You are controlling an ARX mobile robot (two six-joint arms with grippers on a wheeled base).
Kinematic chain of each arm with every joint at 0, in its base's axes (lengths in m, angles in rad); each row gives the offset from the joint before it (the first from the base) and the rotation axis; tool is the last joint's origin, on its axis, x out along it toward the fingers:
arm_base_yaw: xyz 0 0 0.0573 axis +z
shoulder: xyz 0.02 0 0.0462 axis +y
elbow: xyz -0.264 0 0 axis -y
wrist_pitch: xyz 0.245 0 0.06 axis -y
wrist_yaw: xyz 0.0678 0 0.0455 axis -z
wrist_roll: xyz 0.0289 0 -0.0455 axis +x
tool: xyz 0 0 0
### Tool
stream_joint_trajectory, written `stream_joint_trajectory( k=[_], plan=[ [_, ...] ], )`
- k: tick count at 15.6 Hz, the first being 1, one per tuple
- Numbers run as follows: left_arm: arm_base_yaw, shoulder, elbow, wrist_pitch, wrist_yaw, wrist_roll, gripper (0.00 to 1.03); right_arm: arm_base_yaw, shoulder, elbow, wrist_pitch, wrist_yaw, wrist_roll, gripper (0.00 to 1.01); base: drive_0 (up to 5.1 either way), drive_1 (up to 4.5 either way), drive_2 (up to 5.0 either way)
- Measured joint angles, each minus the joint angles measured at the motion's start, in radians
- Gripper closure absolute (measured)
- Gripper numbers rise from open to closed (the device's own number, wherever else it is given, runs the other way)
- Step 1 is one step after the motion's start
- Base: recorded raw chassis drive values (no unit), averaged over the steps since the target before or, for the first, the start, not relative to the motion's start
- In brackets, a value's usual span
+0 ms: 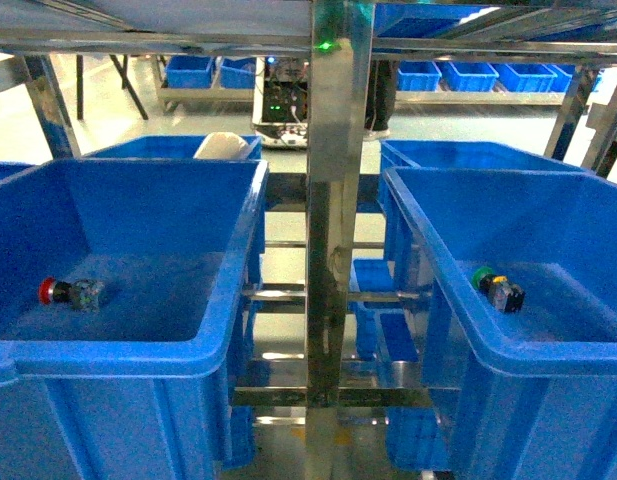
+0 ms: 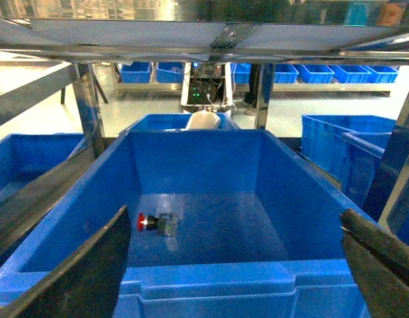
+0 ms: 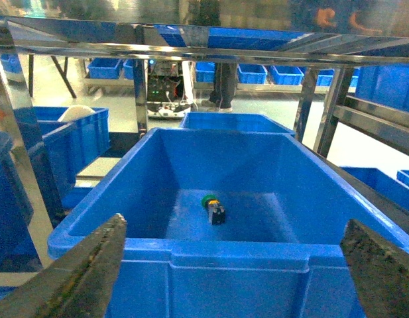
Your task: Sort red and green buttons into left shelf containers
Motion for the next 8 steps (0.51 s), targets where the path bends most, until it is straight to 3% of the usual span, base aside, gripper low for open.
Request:
stream_joint_trajectory(
  k=[1,8],
  plan=[
    [0.0,0.0,0.0,0.0,0.0,0.002,0.04,0.0,0.0,0.0,0.0,0.0,0.001,0.03,0.0,0.0,0.0],
    [0.0,0.0,0.0,0.0,0.0,0.002,0.05,0.0,0.0,0.0,0.0,0.0,0.0,0.03,0.0,0.0,0.0]
  ],
)
